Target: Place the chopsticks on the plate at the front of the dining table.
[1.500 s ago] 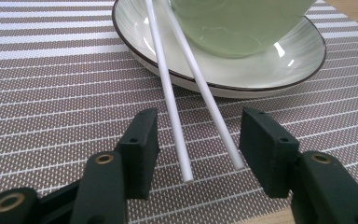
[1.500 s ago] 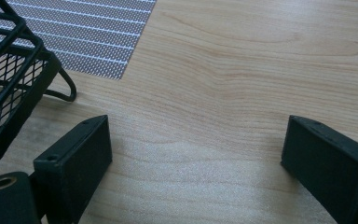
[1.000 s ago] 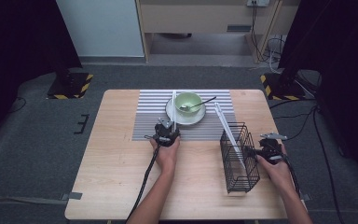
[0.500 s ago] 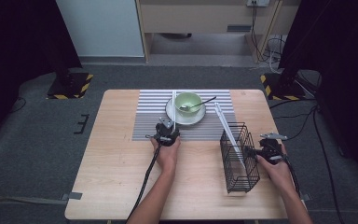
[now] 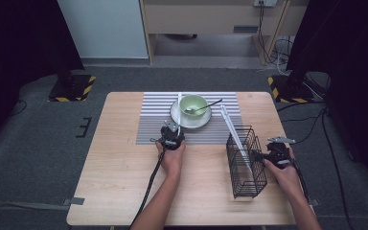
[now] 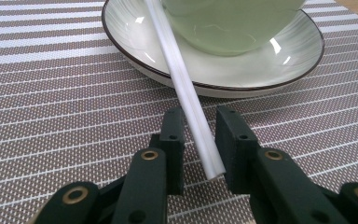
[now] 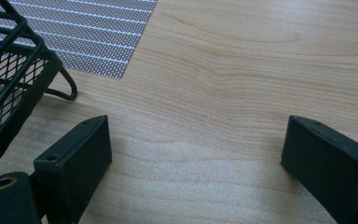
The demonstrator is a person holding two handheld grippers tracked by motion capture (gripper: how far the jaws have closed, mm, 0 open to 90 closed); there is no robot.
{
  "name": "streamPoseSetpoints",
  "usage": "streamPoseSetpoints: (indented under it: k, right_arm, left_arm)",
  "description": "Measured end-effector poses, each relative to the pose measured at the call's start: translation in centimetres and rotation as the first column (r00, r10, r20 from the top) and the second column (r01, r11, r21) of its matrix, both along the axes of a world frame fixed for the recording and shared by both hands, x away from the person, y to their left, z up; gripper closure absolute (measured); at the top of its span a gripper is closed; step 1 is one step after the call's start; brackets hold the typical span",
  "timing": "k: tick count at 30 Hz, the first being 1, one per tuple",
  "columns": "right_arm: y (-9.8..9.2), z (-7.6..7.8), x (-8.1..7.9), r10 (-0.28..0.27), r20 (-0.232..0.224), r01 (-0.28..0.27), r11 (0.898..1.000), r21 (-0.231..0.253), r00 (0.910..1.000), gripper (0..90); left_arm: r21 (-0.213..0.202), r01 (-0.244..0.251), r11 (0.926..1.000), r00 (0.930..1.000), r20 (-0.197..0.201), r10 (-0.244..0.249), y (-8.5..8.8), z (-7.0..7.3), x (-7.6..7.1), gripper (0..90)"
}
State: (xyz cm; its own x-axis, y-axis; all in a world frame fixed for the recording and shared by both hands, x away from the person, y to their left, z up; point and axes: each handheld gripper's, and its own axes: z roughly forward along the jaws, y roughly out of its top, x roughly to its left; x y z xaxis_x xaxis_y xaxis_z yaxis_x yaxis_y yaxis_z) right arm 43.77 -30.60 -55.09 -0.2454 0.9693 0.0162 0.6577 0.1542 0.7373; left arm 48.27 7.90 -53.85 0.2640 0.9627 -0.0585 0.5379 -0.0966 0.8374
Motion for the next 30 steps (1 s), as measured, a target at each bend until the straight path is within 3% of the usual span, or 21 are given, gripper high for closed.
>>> streamPoseSetpoints:
  k: [5,7,9,12,18,27,30]
  right_arm:
    - [0.0,0.0,0.0,0.0,0.0,0.0,1.0,-0.001,1.0,8.4]
    - [0.0,0.0,0.0,0.0,0.0,0.0,1.0,-0.001,1.0,8.4]
    - [0.0,0.0,0.0,-0.001,0.0,0.001,1.0,-0.001,1.0,8.4]
    - [0.0,0.0,0.0,0.0,0.0,0.0,1.0,-0.001,1.0,8.4]
    - [0.0,0.0,0.0,-0.001,0.0,0.001,1.0,-0.004,1.0,8.2]
    - [0.2,0.0,0.0,-0.007,-0.004,0.007,1.0,-0.007,1.0,6.5]
    - [0.2,0.0,0.0,-0.006,-0.005,0.006,1.0,-0.009,1.0,5.4]
  left_arm:
    - [-0.009,-0.014,0.9999,0.9999,-0.005,0.014,0.1,0.0,0.0,60.3]
    - [-0.014,-0.022,0.9997,0.9997,-0.013,0.022,0.2,0.1,0.0,49.1]
    - [0.036,-0.011,0.9993,0.9999,-0.001,0.011,0.1,0.3,-0.3,44.0]
    - [0.046,-0.004,0.9989,1.0,0.003,0.004,0.1,0.5,-0.6,36.9]
    - [0.012,0.023,0.9997,0.9997,0.002,-0.023,0.3,1.2,-1.2,30.7]
    - [0.029,0.078,0.9966,0.997,0.003,-0.078,1.1,2.5,-2.4,23.1]
    - [0.017,0.093,0.9956,0.9957,0.004,-0.093,1.6,3.0,-2.6,21.7]
